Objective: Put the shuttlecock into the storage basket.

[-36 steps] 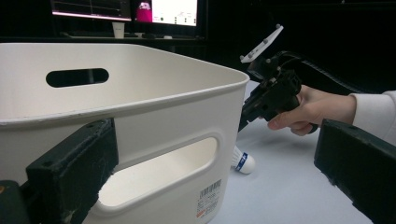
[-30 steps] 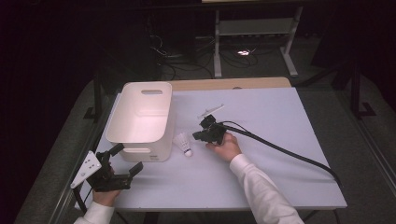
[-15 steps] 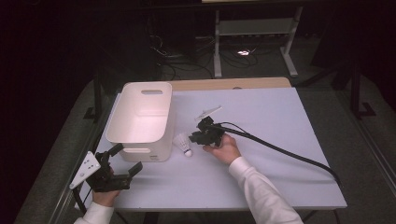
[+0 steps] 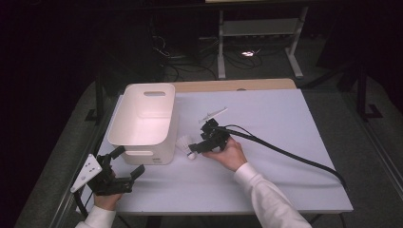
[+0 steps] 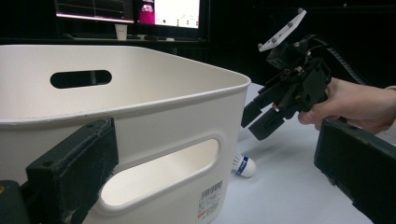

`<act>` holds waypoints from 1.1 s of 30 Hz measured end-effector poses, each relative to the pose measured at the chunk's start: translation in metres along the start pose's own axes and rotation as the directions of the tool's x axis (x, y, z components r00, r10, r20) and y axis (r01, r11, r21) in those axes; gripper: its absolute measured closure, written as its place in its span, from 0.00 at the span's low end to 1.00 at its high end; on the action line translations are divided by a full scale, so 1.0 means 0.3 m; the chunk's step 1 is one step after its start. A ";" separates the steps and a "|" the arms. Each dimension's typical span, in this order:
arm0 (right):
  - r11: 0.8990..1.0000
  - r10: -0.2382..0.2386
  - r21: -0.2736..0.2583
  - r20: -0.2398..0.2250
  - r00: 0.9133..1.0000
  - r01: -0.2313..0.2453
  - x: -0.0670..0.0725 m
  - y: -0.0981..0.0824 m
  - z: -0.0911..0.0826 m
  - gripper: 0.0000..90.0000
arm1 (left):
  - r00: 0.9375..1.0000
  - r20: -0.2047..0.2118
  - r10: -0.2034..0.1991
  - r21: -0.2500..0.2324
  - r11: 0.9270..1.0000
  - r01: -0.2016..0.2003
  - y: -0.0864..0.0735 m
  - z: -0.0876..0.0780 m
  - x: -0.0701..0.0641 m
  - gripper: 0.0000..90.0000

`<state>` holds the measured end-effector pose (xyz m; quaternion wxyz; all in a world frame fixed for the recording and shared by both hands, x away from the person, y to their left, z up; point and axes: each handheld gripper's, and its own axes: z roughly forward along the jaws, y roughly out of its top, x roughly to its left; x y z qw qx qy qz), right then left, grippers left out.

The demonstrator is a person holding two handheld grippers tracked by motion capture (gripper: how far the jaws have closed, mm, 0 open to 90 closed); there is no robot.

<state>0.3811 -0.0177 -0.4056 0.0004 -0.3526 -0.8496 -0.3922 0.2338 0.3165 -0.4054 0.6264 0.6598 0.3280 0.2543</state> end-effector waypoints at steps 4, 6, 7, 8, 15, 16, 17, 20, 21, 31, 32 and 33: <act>1.000 0.013 0.021 0.012 1.000 -0.014 -0.002 -0.002 0.000 0.13 | 1.000 -0.002 0.000 -0.002 1.000 0.000 0.000 0.002 0.000 0.00; 0.999 0.019 0.031 0.000 1.000 -0.019 -0.003 -0.002 0.002 0.08 | 1.000 -0.002 -0.001 -0.002 1.000 0.001 0.000 0.002 -0.001 0.00; 0.999 0.024 0.038 -0.006 1.000 -0.024 -0.004 -0.002 0.003 0.06 | 1.000 -0.003 0.004 0.004 1.000 -0.004 0.000 0.002 0.000 0.00; 0.999 0.029 0.044 -0.008 1.000 -0.028 -0.008 -0.001 0.007 0.05 | 1.000 -0.004 0.003 0.003 1.000 -0.003 0.000 0.002 0.000 0.00; 0.988 0.098 0.122 -0.049 0.994 -0.092 -0.030 0.011 0.025 0.04 | 1.000 -0.004 0.008 0.006 1.000 -0.008 0.000 0.002 0.003 0.00; 0.987 0.103 0.128 -0.042 0.994 -0.097 -0.034 0.012 0.031 0.04 | 1.000 -0.003 0.008 0.005 1.000 -0.008 0.000 0.003 0.003 0.00; 0.985 0.113 0.138 -0.057 0.992 -0.105 -0.035 0.014 0.033 0.05 | 1.000 -0.003 0.006 0.004 1.000 -0.006 0.000 0.003 0.002 0.00; 0.980 0.127 0.163 -0.050 0.991 -0.117 -0.033 0.017 0.054 0.06 | 1.000 -0.003 0.008 0.005 1.000 -0.008 0.000 0.003 0.003 0.00; 0.980 0.127 0.163 -0.050 0.991 -0.117 -0.033 0.017 0.054 0.06 | 1.000 -0.003 0.008 0.005 1.000 -0.008 0.000 0.003 0.003 0.00; 0.968 0.179 0.191 -0.059 0.982 -0.165 -0.036 0.005 0.106 0.18 | 1.000 0.000 0.001 -0.003 1.000 -0.001 0.000 0.002 0.003 0.00; 0.967 0.186 0.191 -0.074 0.980 -0.169 -0.034 0.005 0.109 0.21 | 1.000 0.001 0.003 -0.002 1.000 -0.003 0.001 0.002 0.003 0.00; 0.966 0.190 0.194 -0.087 0.978 -0.171 -0.034 0.005 0.113 0.23 | 1.000 0.002 0.003 -0.003 1.000 -0.003 0.001 0.002 0.003 0.00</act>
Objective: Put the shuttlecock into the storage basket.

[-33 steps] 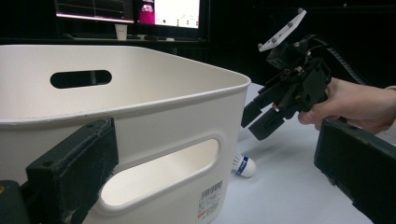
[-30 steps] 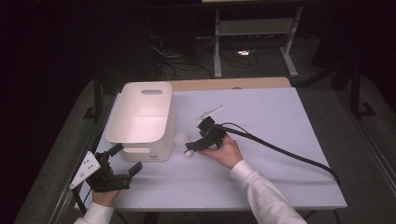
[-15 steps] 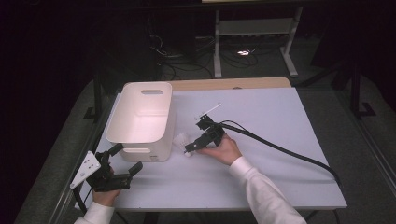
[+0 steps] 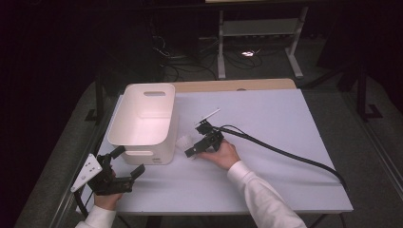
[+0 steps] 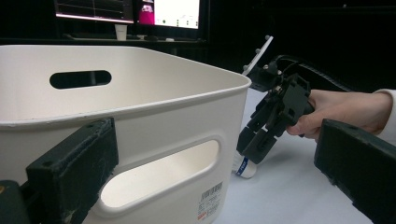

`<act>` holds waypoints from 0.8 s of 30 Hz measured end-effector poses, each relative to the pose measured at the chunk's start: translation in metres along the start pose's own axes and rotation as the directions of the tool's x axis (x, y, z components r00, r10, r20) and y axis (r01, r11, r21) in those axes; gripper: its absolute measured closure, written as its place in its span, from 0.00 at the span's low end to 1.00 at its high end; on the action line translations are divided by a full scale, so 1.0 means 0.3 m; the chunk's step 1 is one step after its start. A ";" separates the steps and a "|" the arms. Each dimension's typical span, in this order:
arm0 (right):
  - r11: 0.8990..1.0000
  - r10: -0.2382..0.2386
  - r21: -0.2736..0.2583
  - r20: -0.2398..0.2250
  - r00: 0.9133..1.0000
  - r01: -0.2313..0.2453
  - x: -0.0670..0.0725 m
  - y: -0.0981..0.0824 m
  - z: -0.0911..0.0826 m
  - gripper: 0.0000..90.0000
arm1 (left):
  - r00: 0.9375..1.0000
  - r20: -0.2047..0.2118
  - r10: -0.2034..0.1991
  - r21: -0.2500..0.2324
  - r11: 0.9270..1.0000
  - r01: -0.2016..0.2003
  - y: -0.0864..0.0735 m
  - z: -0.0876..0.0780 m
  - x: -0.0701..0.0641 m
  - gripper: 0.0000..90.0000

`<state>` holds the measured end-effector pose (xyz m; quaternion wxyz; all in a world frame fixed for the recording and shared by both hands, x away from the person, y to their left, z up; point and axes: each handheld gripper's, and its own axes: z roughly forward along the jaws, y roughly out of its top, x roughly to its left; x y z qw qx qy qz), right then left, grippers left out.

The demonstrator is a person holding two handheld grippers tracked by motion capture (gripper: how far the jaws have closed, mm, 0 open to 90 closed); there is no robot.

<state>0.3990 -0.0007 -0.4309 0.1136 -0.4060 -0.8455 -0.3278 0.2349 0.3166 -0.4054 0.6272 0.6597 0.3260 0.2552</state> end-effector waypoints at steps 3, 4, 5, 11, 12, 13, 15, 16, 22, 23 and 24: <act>1.000 0.004 0.011 -0.007 1.000 -0.004 0.000 0.000 0.010 0.31 | 1.000 0.000 0.001 0.001 1.000 -0.001 0.000 0.000 0.001 0.00; 1.000 0.005 0.013 -0.007 1.000 -0.005 0.000 0.000 0.013 0.32 | 1.000 -0.001 -0.003 -0.001 1.000 0.003 -0.001 0.000 0.001 0.00; 1.000 0.002 0.010 0.001 1.000 -0.002 0.002 0.000 0.014 0.35 | 1.000 -0.001 -0.001 0.000 1.000 0.001 -0.001 0.000 0.002 0.00; 1.000 0.002 0.014 -0.020 1.000 -0.001 0.007 0.005 0.018 0.49 | 1.000 -0.001 0.002 0.005 1.000 -0.002 -0.001 0.000 0.001 0.00; 1.000 0.001 0.016 -0.021 1.000 0.000 0.008 0.006 0.019 0.50 | 1.000 -0.001 0.002 0.005 1.000 -0.002 -0.001 0.000 0.001 0.00; 1.000 -0.003 0.018 -0.021 1.000 0.003 0.007 0.007 0.021 0.51 | 1.000 0.000 0.001 0.003 1.000 -0.001 0.000 0.000 0.001 0.00; 1.000 -0.005 0.017 -0.026 1.000 0.005 0.009 0.008 0.025 0.55 | 1.000 0.001 0.001 0.000 1.000 -0.001 0.000 -0.001 0.000 0.00; 1.000 -0.001 0.020 -0.025 1.000 0.001 0.012 0.010 0.025 0.56 | 1.000 0.001 0.001 0.000 1.000 -0.001 0.000 -0.001 0.000 0.00; 1.000 0.000 0.013 -0.025 1.000 0.000 0.012 0.013 0.033 0.63 | 1.000 0.002 -0.005 0.000 1.000 0.005 0.000 -0.002 0.003 0.00; 1.000 0.000 0.013 -0.025 1.000 0.000 0.012 0.013 0.033 0.63 | 1.000 0.002 -0.005 0.000 1.000 0.005 0.000 -0.002 0.003 0.00; 1.000 0.001 0.013 -0.025 1.000 -0.001 0.011 0.012 0.034 0.65 | 1.000 0.002 -0.006 -0.001 1.000 0.006 -0.001 -0.002 0.003 0.00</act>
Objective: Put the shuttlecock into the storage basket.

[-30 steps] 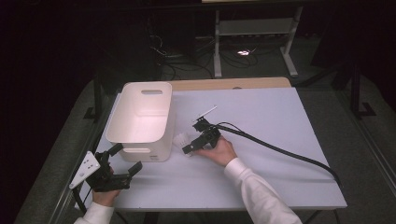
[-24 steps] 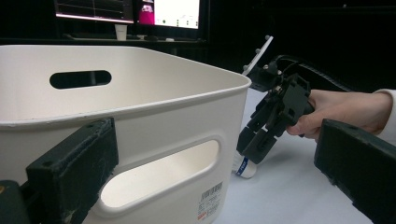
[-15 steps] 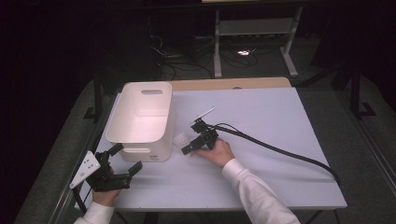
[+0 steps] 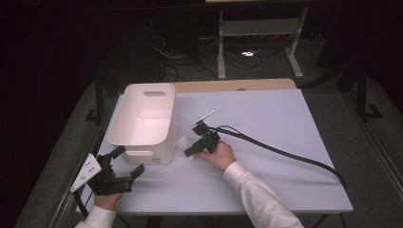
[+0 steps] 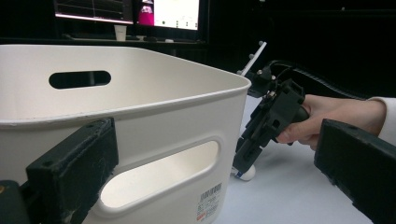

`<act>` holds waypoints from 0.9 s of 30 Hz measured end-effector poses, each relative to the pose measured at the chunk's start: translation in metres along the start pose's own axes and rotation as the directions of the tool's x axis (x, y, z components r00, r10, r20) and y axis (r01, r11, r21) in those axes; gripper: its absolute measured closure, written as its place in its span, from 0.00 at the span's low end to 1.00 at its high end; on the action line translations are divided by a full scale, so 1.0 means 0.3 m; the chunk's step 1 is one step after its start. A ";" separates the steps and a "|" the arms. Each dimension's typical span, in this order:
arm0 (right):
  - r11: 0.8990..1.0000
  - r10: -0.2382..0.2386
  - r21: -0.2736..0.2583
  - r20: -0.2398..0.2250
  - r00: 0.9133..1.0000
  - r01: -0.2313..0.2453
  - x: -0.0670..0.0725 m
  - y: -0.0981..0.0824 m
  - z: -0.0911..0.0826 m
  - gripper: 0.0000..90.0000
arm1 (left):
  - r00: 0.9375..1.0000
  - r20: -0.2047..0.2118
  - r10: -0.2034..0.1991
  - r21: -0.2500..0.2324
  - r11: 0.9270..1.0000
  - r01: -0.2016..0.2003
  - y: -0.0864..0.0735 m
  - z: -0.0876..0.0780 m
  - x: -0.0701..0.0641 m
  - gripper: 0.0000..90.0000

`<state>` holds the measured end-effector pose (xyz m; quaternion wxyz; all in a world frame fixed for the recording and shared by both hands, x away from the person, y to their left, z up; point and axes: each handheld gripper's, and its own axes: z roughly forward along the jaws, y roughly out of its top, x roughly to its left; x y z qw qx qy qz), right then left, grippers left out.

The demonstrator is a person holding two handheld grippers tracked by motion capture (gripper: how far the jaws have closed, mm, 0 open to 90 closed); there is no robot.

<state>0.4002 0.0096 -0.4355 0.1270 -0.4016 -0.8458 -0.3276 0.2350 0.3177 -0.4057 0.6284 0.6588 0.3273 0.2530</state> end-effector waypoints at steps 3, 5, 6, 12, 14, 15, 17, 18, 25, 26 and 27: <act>1.000 -0.004 0.000 0.005 1.000 0.004 0.002 0.000 -0.002 0.66 | 1.000 0.000 -0.005 0.000 1.000 0.005 -0.001 0.002 0.000 0.00; 1.000 -0.007 -0.005 0.010 1.000 0.007 0.004 -0.002 -0.003 0.66 | 1.000 0.001 -0.004 0.000 1.000 0.004 -0.001 0.002 -0.001 0.00; 1.000 -0.010 -0.005 0.009 1.000 0.010 0.004 -0.002 -0.003 0.66 | 1.000 0.001 -0.003 -0.001 1.000 0.003 -0.001 0.002 -0.001 0.00; 1.000 -0.027 -0.010 0.015 1.000 0.027 0.010 -0.004 -0.012 0.68 | 1.000 0.000 0.003 0.005 1.000 -0.003 -0.001 0.001 0.000 0.00; 0.999 -0.041 -0.017 0.013 0.999 0.041 0.016 -0.005 -0.020 0.68 | 1.000 0.000 -0.004 -0.001 1.000 0.004 -0.001 0.001 -0.001 0.00; 0.999 -0.046 -0.023 0.012 0.999 0.046 0.020 -0.004 -0.025 0.68 | 1.000 0.000 -0.004 0.000 1.000 0.004 -0.001 0.001 -0.001 0.00; 0.997 -0.067 -0.036 0.033 0.997 0.068 0.025 -0.003 -0.036 0.68 | 1.000 -0.001 -0.004 0.001 1.000 0.004 -0.002 0.001 -0.001 0.00; 0.997 -0.068 -0.043 0.042 0.997 0.070 0.026 -0.003 -0.040 0.68 | 1.000 -0.001 -0.003 0.002 1.000 0.003 -0.002 0.001 -0.001 0.00; 0.992 -0.089 -0.082 0.061 0.994 0.094 0.035 0.001 -0.062 0.68 | 1.000 0.000 -0.001 0.005 1.000 0.001 -0.001 0.002 0.000 0.00; 0.992 -0.087 -0.087 0.054 0.995 0.092 0.038 0.002 -0.066 0.68 | 1.000 -0.001 -0.004 0.004 1.000 0.004 -0.001 0.002 0.000 0.00; 0.992 -0.087 -0.087 0.054 0.995 0.092 0.038 0.002 -0.066 0.68 | 1.000 -0.001 -0.004 0.004 1.000 0.004 -0.001 0.002 0.000 0.00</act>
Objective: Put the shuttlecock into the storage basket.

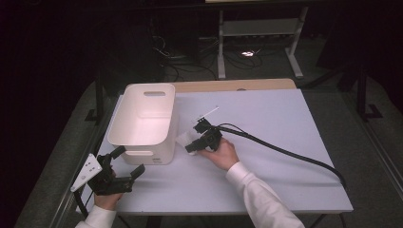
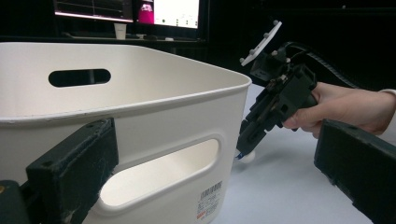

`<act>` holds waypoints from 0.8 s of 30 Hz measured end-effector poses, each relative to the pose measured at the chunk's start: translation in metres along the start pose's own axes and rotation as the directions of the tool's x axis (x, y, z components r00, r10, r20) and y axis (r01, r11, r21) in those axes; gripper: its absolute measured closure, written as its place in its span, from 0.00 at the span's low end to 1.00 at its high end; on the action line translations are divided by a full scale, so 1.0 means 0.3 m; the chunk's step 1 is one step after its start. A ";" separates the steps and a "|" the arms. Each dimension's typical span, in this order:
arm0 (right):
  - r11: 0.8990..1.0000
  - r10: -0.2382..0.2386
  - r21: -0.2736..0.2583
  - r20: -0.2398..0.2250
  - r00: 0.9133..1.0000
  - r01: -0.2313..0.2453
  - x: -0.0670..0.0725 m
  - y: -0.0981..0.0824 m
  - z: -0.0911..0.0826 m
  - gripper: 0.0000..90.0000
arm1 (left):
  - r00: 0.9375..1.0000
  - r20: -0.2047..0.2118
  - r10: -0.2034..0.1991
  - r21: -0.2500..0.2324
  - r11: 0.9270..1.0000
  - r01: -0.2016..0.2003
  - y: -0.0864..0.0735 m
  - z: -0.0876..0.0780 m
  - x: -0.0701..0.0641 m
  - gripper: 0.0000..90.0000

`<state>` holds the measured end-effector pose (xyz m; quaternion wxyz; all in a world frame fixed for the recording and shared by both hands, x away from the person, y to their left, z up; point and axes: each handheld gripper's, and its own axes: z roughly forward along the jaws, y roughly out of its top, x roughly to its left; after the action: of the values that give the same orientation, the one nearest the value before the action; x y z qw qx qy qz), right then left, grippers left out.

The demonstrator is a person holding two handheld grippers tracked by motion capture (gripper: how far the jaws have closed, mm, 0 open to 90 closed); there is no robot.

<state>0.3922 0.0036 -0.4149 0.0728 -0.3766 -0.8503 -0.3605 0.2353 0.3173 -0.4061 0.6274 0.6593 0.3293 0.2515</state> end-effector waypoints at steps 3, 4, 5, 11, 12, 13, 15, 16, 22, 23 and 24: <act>1.000 -0.011 -0.014 0.004 1.000 0.011 0.005 0.007 -0.017 0.68 | 1.000 0.001 0.000 -0.002 1.000 0.000 0.000 0.000 0.000 0.00; 1.000 -0.010 -0.018 0.001 1.000 0.010 0.006 0.009 -0.022 0.68 | 1.000 0.002 0.003 -0.001 1.000 -0.003 0.000 0.000 0.000 0.00; 1.000 -0.012 -0.024 0.002 1.000 0.012 0.008 0.010 -0.027 0.68 | 1.000 0.001 0.003 0.001 1.000 -0.003 0.000 0.000 0.000 0.00; 0.999 -0.016 -0.043 0.007 1.000 0.017 0.013 0.024 -0.059 0.69 | 1.000 0.000 0.003 0.000 1.000 -0.003 0.000 0.000 0.000 0.00; 0.999 -0.018 -0.049 0.004 1.000 0.018 0.015 0.026 -0.064 0.69 | 1.000 0.000 0.003 0.000 1.000 -0.003 0.000 0.000 0.000 0.00; 0.999 -0.018 -0.052 -0.002 1.000 0.018 0.018 0.028 -0.071 0.69 | 1.000 0.000 0.003 0.000 1.000 -0.003 0.000 0.000 0.000 0.00; 0.998 -0.029 -0.061 0.008 1.000 0.030 0.017 0.032 -0.081 0.69 | 1.000 0.000 0.004 0.001 1.000 -0.004 0.000 0.000 0.000 0.00; 0.998 -0.027 -0.064 0.007 1.000 0.028 0.020 0.034 -0.089 0.69 | 1.000 -0.001 0.006 0.003 1.000 -0.006 0.000 0.000 0.000 0.00; 0.995 -0.036 -0.090 0.014 0.999 0.037 0.024 0.049 -0.131 0.70 | 1.000 -0.002 0.001 -0.001 1.000 -0.001 0.000 0.000 -0.001 0.00; 0.995 -0.036 -0.090 0.014 0.999 0.037 0.024 0.049 -0.131 0.70 | 1.000 -0.002 0.001 -0.001 1.000 -0.001 0.000 0.000 -0.001 0.00; 0.995 -0.028 -0.094 0.018 0.999 0.029 0.026 0.052 -0.139 0.70 | 1.000 -0.002 0.001 -0.002 1.000 -0.001 0.000 0.000 -0.001 0.00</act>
<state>0.3914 -0.0124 -0.3726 0.0428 -0.3703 -0.8382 -0.3980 0.2351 0.3172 -0.4061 0.6276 0.6588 0.3293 0.2525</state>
